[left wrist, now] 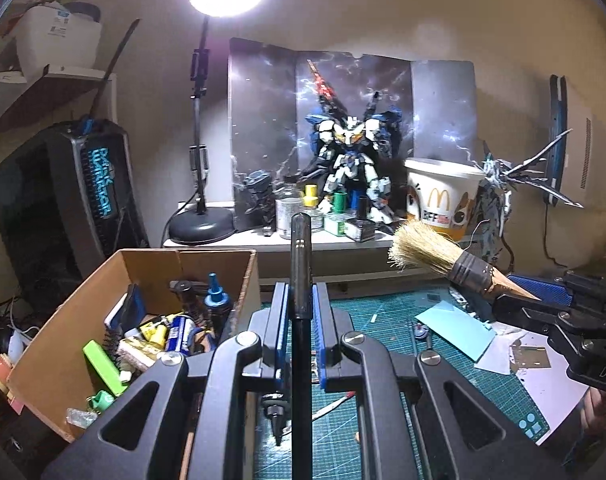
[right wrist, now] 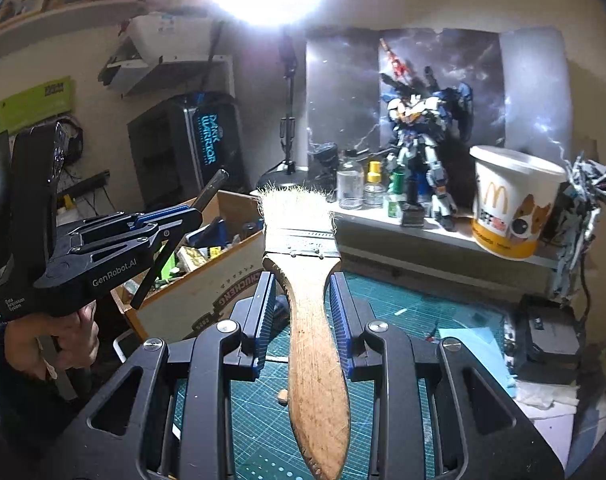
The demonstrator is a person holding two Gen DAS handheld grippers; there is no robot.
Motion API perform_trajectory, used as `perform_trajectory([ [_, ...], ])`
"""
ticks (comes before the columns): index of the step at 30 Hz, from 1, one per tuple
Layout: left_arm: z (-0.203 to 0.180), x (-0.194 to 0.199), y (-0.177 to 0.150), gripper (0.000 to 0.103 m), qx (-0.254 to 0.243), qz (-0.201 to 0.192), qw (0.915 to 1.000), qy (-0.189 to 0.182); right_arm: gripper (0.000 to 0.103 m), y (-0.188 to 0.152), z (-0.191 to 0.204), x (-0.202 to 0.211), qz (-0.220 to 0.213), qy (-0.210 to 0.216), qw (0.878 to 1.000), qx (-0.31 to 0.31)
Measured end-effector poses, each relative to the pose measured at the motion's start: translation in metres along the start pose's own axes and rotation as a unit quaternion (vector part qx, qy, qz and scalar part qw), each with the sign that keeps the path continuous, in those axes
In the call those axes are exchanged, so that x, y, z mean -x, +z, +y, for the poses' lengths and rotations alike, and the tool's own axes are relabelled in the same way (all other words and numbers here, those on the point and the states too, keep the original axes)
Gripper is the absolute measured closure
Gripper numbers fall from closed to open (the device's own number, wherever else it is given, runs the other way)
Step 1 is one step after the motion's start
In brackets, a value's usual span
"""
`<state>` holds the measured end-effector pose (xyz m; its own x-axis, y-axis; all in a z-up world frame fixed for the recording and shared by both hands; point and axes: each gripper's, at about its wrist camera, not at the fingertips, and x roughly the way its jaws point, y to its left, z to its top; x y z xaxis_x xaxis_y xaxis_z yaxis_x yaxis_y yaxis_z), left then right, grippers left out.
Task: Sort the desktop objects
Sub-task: 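Move the pen and paintbrush over the cardboard box with both tools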
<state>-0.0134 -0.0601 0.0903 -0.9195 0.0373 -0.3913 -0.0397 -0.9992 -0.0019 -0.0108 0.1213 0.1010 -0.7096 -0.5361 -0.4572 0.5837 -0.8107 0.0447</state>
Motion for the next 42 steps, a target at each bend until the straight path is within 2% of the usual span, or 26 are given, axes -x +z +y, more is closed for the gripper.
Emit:
perform_trajectory([
  [14, 0.044, 0.020, -0.009, 0.092, 0.025, 0.005, 0.9971, 0.072, 0.077, 0.010, 0.034, -0.038, 0.008, 0.069, 0.997, 0.029],
  [26, 0.087, 0.048, -0.021, 0.092, 0.052, 0.011, 0.9882, 0.144, 0.077, 0.018, 0.077, -0.071, 0.013, 0.137, 0.989, 0.060],
  [35, 0.108, 0.065, -0.029, 0.092, 0.065, 0.015, 0.9814, 0.180, 0.077, 0.020, 0.103, -0.090, 0.021, 0.174, 0.982, 0.076],
  [42, 0.118, 0.070, -0.032, 0.092, 0.071, 0.017, 0.9781, 0.195, 0.077, 0.022, 0.115, -0.097, 0.023, 0.186, 0.979, 0.084],
])
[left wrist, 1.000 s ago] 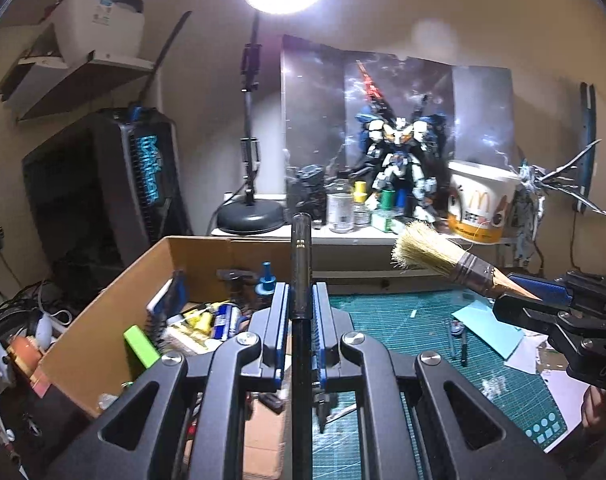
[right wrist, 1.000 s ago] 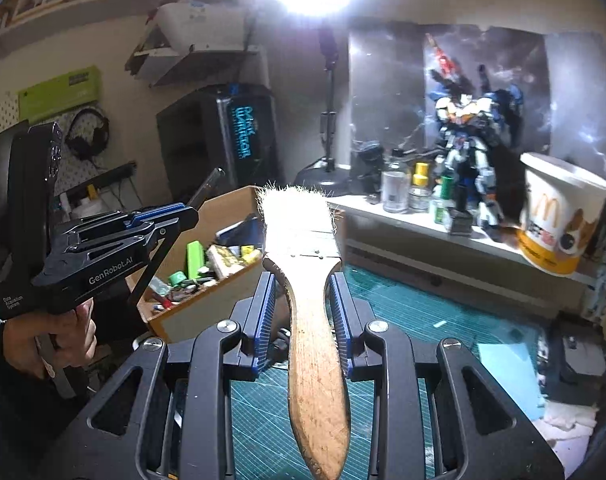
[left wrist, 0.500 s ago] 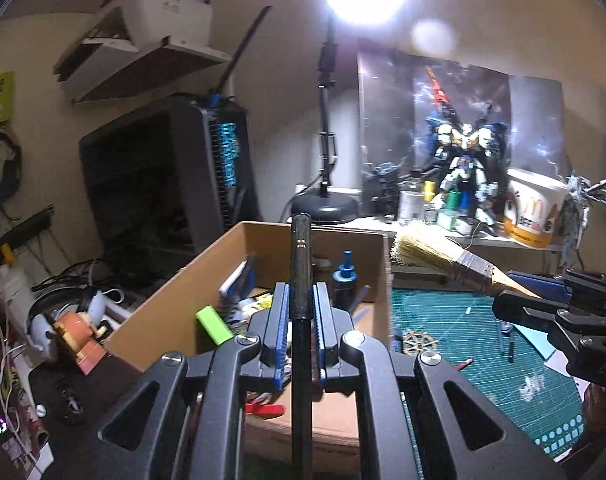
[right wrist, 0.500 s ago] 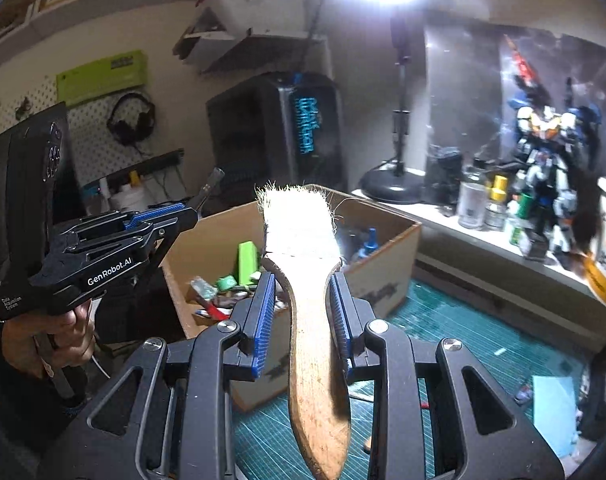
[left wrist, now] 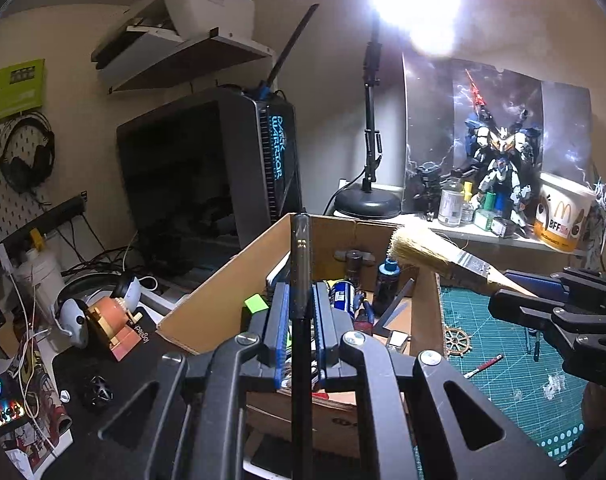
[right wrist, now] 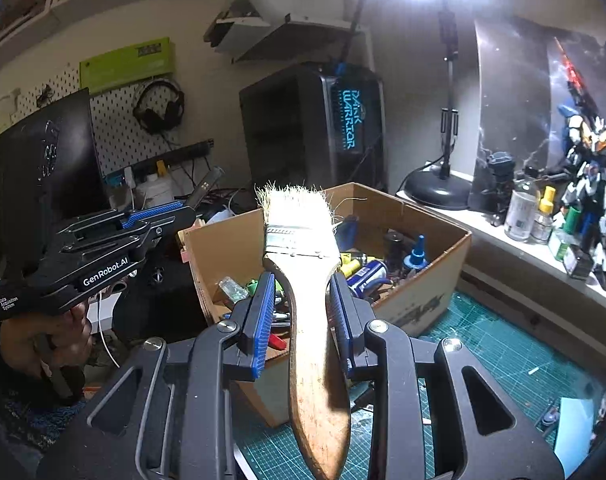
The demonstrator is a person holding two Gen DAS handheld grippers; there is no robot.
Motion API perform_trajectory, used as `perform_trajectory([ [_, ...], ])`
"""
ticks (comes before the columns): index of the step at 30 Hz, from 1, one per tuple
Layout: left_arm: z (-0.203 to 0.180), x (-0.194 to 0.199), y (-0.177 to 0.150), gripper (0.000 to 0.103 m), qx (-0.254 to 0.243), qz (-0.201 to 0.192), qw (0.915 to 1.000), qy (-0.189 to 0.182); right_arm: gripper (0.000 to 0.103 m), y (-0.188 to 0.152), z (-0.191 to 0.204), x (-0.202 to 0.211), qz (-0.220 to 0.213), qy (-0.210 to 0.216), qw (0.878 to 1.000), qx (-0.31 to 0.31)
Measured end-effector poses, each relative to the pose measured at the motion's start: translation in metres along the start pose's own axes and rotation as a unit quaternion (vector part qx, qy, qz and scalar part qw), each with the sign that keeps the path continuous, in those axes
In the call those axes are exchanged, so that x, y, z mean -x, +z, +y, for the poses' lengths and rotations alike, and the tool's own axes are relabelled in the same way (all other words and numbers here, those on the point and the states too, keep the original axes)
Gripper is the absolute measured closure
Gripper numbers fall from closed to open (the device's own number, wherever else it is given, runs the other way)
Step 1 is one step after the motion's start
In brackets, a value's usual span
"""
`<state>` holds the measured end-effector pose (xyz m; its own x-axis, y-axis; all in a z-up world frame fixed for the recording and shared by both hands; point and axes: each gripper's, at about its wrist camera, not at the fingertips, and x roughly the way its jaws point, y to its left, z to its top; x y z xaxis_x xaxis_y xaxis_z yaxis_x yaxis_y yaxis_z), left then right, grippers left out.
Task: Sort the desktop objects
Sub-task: 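Move the pen and paintbrush over the cardboard box with both tools, then lower the pen and paintbrush into the box and open both tools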
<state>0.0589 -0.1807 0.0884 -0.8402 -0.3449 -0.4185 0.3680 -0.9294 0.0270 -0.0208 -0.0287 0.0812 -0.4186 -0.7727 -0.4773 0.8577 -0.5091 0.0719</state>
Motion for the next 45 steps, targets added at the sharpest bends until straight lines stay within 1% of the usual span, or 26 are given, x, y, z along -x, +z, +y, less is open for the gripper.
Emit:
perform_trajectory([
  [7, 0.006, 0.002, 0.002, 0.092, 0.005, -0.002, 1.0000, -0.004, 0.077, 0.003, 0.000, -0.002, -0.001, 0.001, 1.000, 0.002],
  [14, 0.012, 0.000, 0.017, 0.092, 0.002, -0.008, 0.9998, -0.021, 0.077, 0.020, -0.004, -0.003, -0.001, -0.011, 1.000, 0.013],
  [17, 0.012, -0.006, 0.028, 0.092, -0.003, -0.004, 0.9998, -0.019, 0.077, 0.033, -0.007, -0.008, 0.001, -0.015, 1.000, 0.018],
  [20, 0.015, -0.018, 0.041, 0.092, -0.009, 0.004, 0.9999, -0.005, 0.077, 0.047, -0.011, -0.018, 0.004, -0.020, 1.000, 0.020],
  [23, 0.018, -0.034, 0.055, 0.092, -0.012, 0.012, 0.9999, 0.000, 0.077, 0.060, -0.017, -0.034, 0.015, -0.016, 1.000, 0.015],
  [26, 0.018, -0.055, 0.064, 0.092, -0.020, 0.028, 0.9994, 0.004, 0.077, 0.068, -0.023, -0.054, 0.030, -0.020, 0.999, 0.017],
  [29, 0.018, -0.079, 0.067, 0.092, -0.028, 0.051, 0.9983, 0.001, 0.077, 0.073, -0.030, -0.078, 0.051, -0.015, 0.999, 0.010],
  [35, 0.020, -0.135, 0.057, 0.092, -0.034, 0.115, 0.9928, -0.006, 0.077, 0.069, -0.044, -0.125, 0.096, -0.013, 0.995, -0.003],
  [37, 0.020, -0.149, 0.052, 0.092, -0.035, 0.131, 0.9907, -0.006, 0.077, 0.064, -0.050, -0.141, 0.112, -0.009, 0.994, -0.013],
  [41, 0.022, -0.164, 0.047, 0.092, -0.038, 0.153, 0.9876, -0.003, 0.077, 0.054, -0.059, -0.166, 0.137, -0.011, 0.990, -0.024],
  [45, 0.024, -0.173, 0.044, 0.092, -0.043, 0.166, 0.9852, 0.000, 0.077, 0.047, -0.063, -0.174, 0.145, -0.006, 0.989, -0.029],
])
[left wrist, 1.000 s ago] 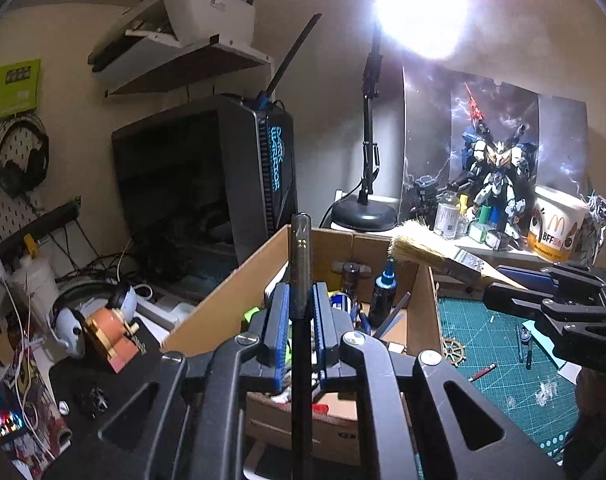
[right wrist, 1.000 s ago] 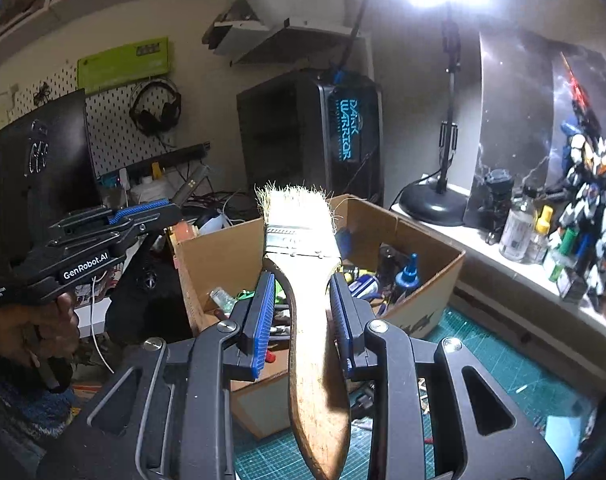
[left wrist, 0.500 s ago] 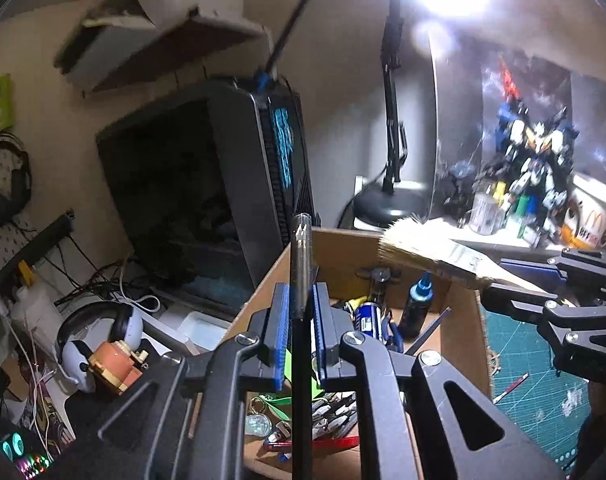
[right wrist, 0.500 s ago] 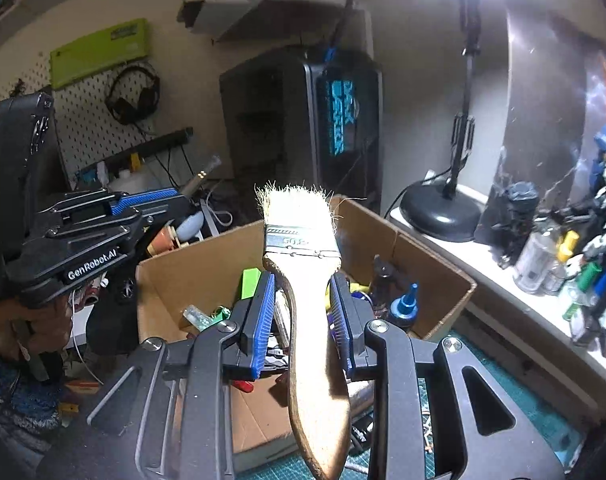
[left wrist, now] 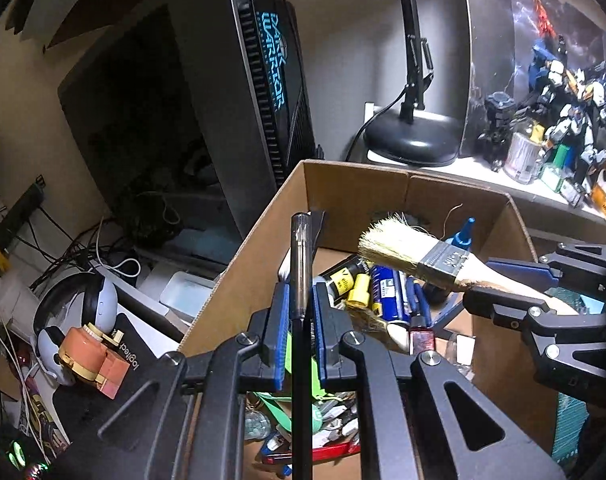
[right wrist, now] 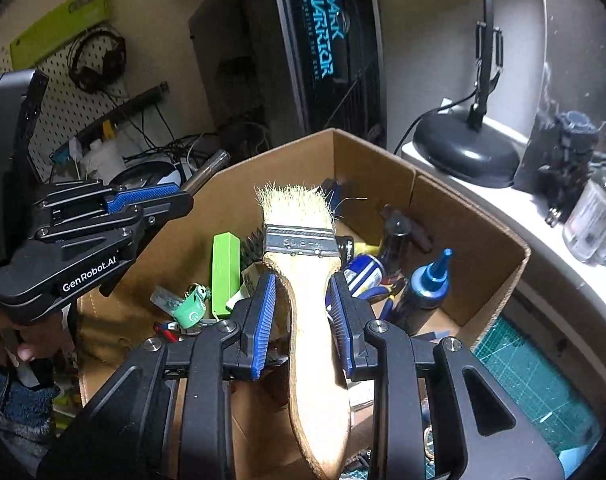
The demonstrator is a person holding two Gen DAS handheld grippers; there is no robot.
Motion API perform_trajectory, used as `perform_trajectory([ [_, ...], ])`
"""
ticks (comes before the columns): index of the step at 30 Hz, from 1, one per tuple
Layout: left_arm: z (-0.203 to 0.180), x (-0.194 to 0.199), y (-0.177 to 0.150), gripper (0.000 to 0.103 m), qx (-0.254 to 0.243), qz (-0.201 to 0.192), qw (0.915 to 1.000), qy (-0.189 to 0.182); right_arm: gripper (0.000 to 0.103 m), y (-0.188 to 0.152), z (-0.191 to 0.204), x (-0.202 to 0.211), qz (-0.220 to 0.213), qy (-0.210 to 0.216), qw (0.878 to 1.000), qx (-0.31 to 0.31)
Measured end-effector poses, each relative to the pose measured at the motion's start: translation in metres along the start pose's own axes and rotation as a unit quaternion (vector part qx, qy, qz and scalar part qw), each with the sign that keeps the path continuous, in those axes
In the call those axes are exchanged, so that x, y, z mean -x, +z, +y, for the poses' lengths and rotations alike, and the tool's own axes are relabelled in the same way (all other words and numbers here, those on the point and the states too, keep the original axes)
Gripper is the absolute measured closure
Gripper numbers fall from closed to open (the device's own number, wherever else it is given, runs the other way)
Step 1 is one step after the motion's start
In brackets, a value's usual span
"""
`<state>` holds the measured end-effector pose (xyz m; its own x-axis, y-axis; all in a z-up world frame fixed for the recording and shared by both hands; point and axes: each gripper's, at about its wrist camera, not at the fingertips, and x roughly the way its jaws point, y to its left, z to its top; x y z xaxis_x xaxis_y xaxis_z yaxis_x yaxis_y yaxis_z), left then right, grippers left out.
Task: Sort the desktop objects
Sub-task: 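Lower the pen and paintbrush into the box and open both tools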
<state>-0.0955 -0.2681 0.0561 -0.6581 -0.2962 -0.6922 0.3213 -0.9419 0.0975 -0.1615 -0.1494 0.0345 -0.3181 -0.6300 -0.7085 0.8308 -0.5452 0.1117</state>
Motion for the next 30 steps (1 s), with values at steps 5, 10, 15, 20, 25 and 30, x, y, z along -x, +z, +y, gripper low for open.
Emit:
perform_trajectory([
  [5, 0.002, -0.007, 0.000, 0.092, -0.002, 0.008, 1.0000, 0.001, 0.077, -0.002, 0.001, -0.002, 0.002, 0.004, 1.000, 0.000],
  [10, 0.000, -0.009, 0.001, 0.092, -0.003, 0.011, 0.9999, -0.001, 0.077, 0.000, 0.002, -0.001, 0.002, 0.004, 1.000, 0.001],
  [15, -0.001, -0.013, 0.002, 0.092, -0.001, 0.016, 0.9999, 0.000, 0.077, 0.000, 0.002, -0.003, 0.001, 0.006, 1.000, -0.001],
  [20, -0.002, -0.017, 0.001, 0.092, -0.002, 0.020, 0.9998, -0.002, 0.077, -0.001, 0.002, -0.007, 0.007, 0.007, 1.000, -0.002],
  [25, -0.002, -0.020, 0.001, 0.091, -0.001, 0.022, 0.9997, -0.002, 0.077, -0.002, 0.000, -0.008, 0.010, 0.012, 1.000, -0.006],
  [30, -0.003, -0.019, 0.000, 0.091, -0.003, 0.023, 0.9997, -0.003, 0.077, -0.001, 0.000, -0.005, 0.005, 0.013, 1.000, -0.005],
])
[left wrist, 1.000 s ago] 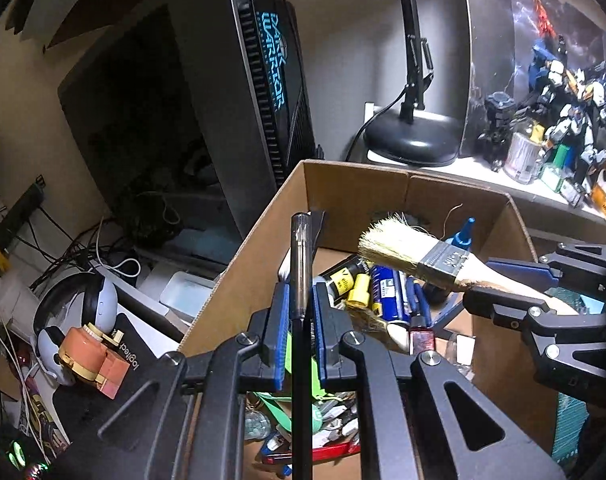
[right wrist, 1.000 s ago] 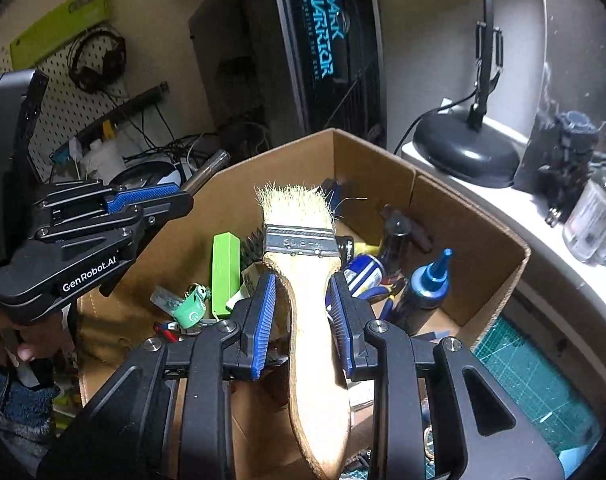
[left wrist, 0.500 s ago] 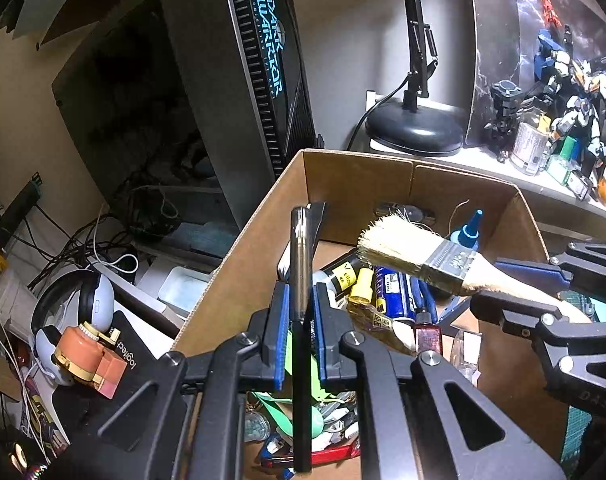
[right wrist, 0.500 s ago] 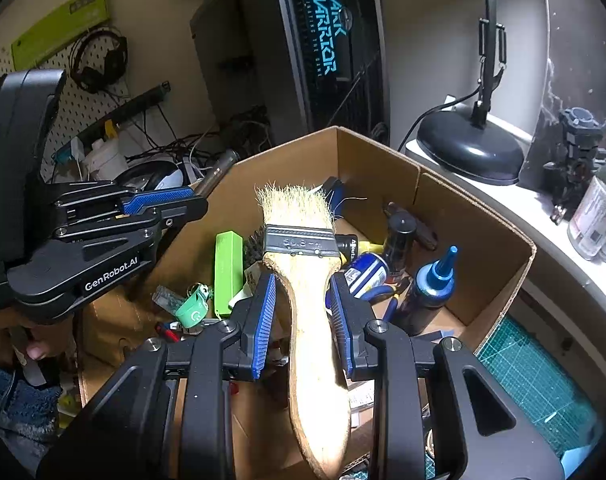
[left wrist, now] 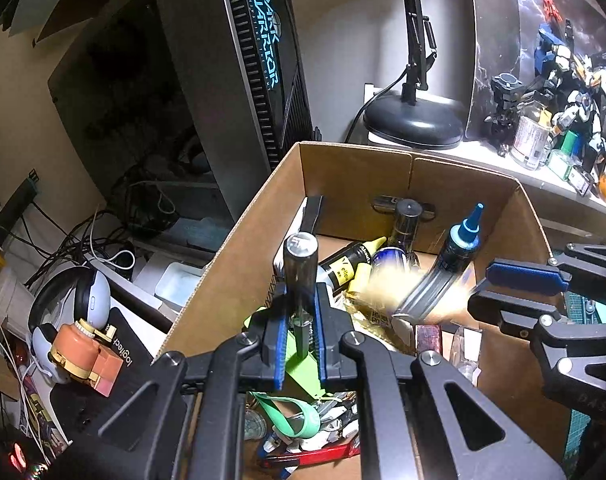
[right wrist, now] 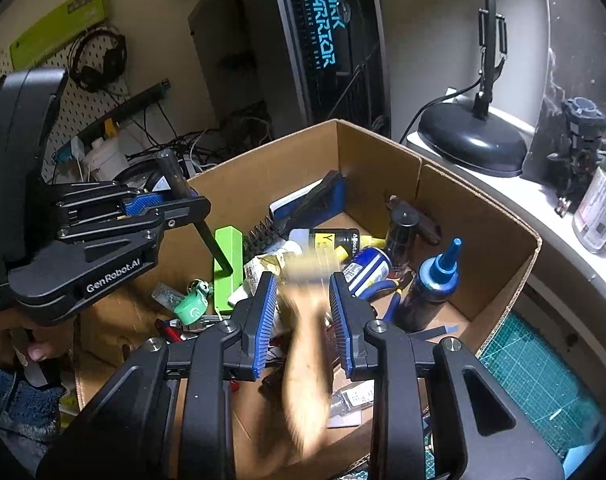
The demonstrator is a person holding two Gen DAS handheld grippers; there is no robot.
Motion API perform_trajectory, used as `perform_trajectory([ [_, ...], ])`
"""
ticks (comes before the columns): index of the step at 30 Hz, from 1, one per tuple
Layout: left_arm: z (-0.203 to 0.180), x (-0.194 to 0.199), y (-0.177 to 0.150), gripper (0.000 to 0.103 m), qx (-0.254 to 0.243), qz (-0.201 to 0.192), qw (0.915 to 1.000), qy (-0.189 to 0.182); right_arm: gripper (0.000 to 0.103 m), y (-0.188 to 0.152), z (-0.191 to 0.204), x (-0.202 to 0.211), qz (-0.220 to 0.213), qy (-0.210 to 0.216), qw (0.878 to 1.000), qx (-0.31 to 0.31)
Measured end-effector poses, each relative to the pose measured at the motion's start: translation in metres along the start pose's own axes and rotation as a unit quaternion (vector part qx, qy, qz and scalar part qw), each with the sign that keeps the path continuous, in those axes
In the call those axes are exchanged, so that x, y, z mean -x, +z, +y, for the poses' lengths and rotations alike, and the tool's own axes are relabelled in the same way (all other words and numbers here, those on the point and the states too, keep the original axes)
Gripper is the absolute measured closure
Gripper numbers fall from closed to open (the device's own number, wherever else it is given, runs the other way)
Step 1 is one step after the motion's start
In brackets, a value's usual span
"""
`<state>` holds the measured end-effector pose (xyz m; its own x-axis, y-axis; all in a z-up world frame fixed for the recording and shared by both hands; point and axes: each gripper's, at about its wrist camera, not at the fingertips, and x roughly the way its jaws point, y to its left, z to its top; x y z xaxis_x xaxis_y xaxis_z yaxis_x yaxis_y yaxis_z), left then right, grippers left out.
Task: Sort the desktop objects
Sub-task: 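Lower the pen and paintbrush into the box and open both tools, then move both open tools back over the cutting mat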
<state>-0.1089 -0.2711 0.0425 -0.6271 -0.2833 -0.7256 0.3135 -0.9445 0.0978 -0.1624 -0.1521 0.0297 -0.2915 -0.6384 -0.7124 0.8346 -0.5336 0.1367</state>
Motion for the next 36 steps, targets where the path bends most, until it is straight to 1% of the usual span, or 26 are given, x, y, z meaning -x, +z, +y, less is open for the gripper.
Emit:
perform_trajectory([
  [4, 0.000, 0.002, -0.001, 0.091, 0.004, 0.000, 1.0000, 0.001, 0.077, 0.001, 0.002, 0.006, -0.006, -0.002, 1.000, 0.003],
  [8, -0.002, 0.011, -0.001, 0.090, -0.003, -0.011, 0.9999, 0.010, 0.076, 0.001, 0.001, 0.011, -0.012, -0.002, 1.000, 0.002],
  [10, -0.003, 0.015, -0.001, 0.082, -0.005, -0.015, 0.9998, 0.015, 0.076, 0.002, 0.001, 0.014, -0.015, -0.002, 1.000, 0.001],
  [12, -0.004, 0.021, -0.002, 0.063, -0.006, -0.023, 0.9995, 0.019, 0.076, 0.001, 0.001, 0.019, -0.020, -0.003, 1.000, 0.002],
  [14, -0.004, 0.027, -0.004, 0.058, -0.005, -0.033, 0.9992, 0.019, 0.076, 0.001, 0.001, 0.024, -0.023, -0.002, 1.000, 0.004],
  [21, -0.007, 0.040, -0.006, 0.057, -0.010, -0.043, 0.9988, 0.022, 0.076, 0.000, -0.004, 0.042, -0.039, -0.005, 0.999, 0.002],
  [29, -0.015, 0.058, -0.012, 0.057, -0.011, -0.062, 0.9979, 0.013, 0.076, -0.010, -0.011, 0.075, -0.067, -0.012, 0.998, -0.003],
  [34, -0.025, 0.085, -0.017, 0.057, -0.010, -0.093, 0.9956, -0.006, 0.076, -0.019, -0.017, 0.111, -0.097, -0.025, 0.995, -0.008],
  [36, -0.032, 0.100, -0.019, 0.054, -0.015, -0.110, 0.9937, -0.015, 0.076, -0.026, -0.021, 0.133, -0.117, -0.035, 0.992, -0.010],
])
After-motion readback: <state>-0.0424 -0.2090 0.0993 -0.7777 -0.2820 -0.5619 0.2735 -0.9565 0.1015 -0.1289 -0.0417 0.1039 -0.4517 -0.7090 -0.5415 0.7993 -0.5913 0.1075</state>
